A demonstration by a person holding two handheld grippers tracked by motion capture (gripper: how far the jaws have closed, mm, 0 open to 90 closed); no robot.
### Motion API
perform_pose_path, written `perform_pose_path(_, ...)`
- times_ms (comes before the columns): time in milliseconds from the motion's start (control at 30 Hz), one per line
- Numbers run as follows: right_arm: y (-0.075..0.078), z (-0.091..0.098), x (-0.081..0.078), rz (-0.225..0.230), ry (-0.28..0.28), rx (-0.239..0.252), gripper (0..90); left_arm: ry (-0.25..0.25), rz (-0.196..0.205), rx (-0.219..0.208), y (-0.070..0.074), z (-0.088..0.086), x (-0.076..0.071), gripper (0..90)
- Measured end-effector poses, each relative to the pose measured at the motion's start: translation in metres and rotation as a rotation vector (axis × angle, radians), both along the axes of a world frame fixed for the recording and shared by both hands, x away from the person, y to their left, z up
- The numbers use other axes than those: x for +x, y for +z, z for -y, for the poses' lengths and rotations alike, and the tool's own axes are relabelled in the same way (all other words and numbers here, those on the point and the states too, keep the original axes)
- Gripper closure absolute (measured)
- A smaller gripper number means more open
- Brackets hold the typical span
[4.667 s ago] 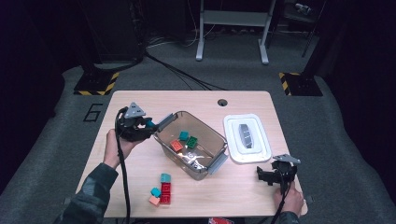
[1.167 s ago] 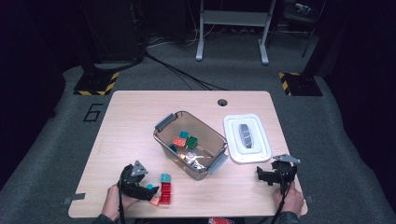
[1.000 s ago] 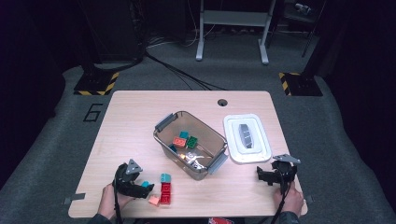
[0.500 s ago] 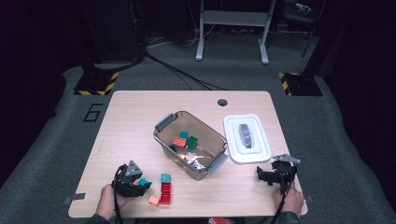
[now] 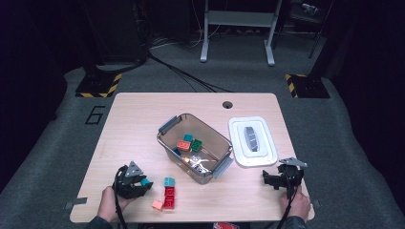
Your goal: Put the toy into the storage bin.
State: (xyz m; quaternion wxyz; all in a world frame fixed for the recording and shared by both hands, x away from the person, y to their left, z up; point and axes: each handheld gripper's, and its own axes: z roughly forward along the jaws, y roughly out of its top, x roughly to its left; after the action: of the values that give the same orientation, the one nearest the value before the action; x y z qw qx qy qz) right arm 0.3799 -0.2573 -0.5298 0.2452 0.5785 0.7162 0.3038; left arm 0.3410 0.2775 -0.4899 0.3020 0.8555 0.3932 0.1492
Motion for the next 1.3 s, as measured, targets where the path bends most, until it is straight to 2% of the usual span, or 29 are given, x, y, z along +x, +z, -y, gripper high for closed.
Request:
perform_pose_path(200, 0.000, 0.000, 0.000, 0.000, 0.000, 0.000, 0.0, 0.003, 0.016, 0.002, 0.011, -0.002, 0.009, 58.5)
perform_pose_path(233, 0.000, 0.000, 0.000, 0.000, 0.000, 0.000, 0.0, 0.005, 0.010, -0.007, 0.014, -0.002, 0.011, 58.5)
perform_pose_path(267, 0.000, 0.000, 0.000, 0.000, 0.000, 0.000, 0.0, 0.012, 0.021, -0.027, 0.016, -0.003, 0.013, 58.5)
perform_pose_path(300, 0.000, 0.000, 0.000, 0.000, 0.000, 0.000, 0.0, 0.015, 0.018, -0.034, 0.019, -0.004, 0.015, 58.5)
perform_pose_path(333, 0.000, 0.000, 0.000, 0.000, 0.000, 0.000, 0.0, 0.019, 0.034, -0.036, 0.022, -0.005, 0.017, 58.5)
perform_pose_path(367, 0.000, 0.000, 0.000, 0.000, 0.000, 0.000, 0.0, 0.018, 0.023, -0.037, 0.025, -0.005, 0.018, 58.5)
perform_pose_path(400, 0.000, 0.000, 0.000, 0.000, 0.000, 0.000, 0.0, 0.027, 0.041, -0.049, 0.028, -0.006, 0.020, 58.5)
perform_pose_path(433, 0.000, 0.000, 0.000, 0.000, 0.000, 0.000, 0.0, 0.019, 0.044, -0.037, 0.031, -0.006, 0.022, 58.5)
perform_pose_path(533, 0.000, 0.000, 0.000, 0.000, 0.000, 0.000, 0.0, 0.024, 0.053, -0.040, 0.038, -0.006, 0.026, 58.5)
perform_pose_path(800, 0.000, 0.000, 0.000, 0.000, 0.000, 0.000, 0.0, 0.035, 0.073, -0.067, 0.057, -0.004, 0.037, 58.5)
perform_pose_path(1300, 0.000, 0.000, 0.000, 0.000, 0.000, 0.000, 0.0, 0.028, 0.127, -0.056, 0.096, 0.000, 0.055, 58.5)
